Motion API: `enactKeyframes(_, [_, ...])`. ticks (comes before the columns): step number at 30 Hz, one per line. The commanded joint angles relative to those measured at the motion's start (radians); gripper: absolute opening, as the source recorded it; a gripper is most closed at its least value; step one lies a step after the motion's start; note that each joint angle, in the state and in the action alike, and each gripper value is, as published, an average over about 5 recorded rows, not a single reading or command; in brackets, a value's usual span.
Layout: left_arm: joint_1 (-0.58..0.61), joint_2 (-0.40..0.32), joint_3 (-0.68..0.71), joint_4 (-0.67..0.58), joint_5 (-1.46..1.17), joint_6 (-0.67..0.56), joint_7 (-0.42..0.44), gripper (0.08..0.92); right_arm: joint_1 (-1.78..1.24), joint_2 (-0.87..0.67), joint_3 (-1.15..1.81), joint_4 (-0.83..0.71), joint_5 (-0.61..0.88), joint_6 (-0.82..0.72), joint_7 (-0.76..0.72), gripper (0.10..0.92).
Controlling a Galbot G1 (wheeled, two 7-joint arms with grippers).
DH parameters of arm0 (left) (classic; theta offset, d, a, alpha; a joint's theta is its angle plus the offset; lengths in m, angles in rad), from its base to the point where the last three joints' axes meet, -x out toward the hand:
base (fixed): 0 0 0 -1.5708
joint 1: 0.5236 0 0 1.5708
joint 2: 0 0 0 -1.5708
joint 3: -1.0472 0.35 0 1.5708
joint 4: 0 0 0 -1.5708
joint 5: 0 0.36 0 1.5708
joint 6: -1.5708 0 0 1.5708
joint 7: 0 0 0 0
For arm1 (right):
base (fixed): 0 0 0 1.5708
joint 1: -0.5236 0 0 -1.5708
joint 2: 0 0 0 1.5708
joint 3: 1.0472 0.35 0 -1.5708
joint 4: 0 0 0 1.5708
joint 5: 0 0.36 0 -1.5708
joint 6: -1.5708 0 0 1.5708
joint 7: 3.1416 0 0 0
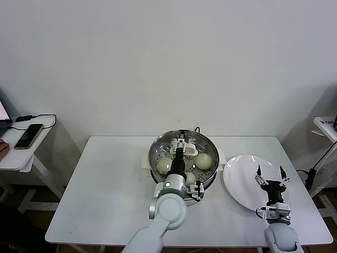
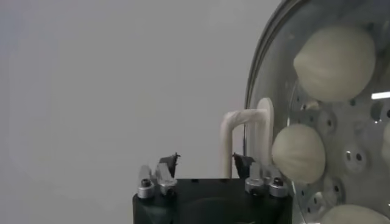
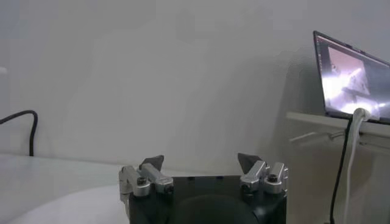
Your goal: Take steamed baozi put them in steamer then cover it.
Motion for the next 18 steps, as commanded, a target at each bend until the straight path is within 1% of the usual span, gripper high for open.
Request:
enactKeyframes(1, [0.056, 0.081, 0.021, -0.161, -0.127, 0.024, 0.008, 0.696, 0.016, 0.004, -0.008, -0.006, -0.003, 0.002, 0.001, 0.823])
enactKeyframes(4, [0.093, 0.128, 0.018, -0.228, -0.172, 0.028, 0.011, 0.707, 0.023, 0.002, -0.009, -0.004, -0.002, -0.001, 0.003, 0.823])
enactKeyframes(9, [0.146, 0.198, -0.019, -0.337, -0.282, 0.025, 0.001, 0.801, 0.028, -0.002, -0.009, -0.003, 0.002, -0.003, 0.001, 0.823])
enactKeyframes(13, [0.181, 0.270, -0.088, -0.403, -0.424, 0.013, -0.019, 0.821, 0.024, -0.013, -0.007, 0.002, 0.023, -0.004, -0.015, 0.823])
enactKeyframes(15, [0.192, 0.297, -0.133, -0.422, -0.522, 0.006, -0.068, 0.822, 0.019, -0.019, -0.009, 0.011, 0.053, -0.006, -0.032, 0.823])
enactKeyframes(17, [0.194, 0.306, -0.185, -0.424, -0.673, -0.019, -0.170, 0.823, 0.011, -0.027, -0.015, 0.030, 0.101, -0.020, -0.049, 0.823])
enactKeyframes(18, [0.190, 0.301, -0.215, -0.413, -0.769, -0.044, -0.242, 0.823, 0.006, -0.031, -0.020, 0.045, 0.129, -0.035, -0.056, 0.823])
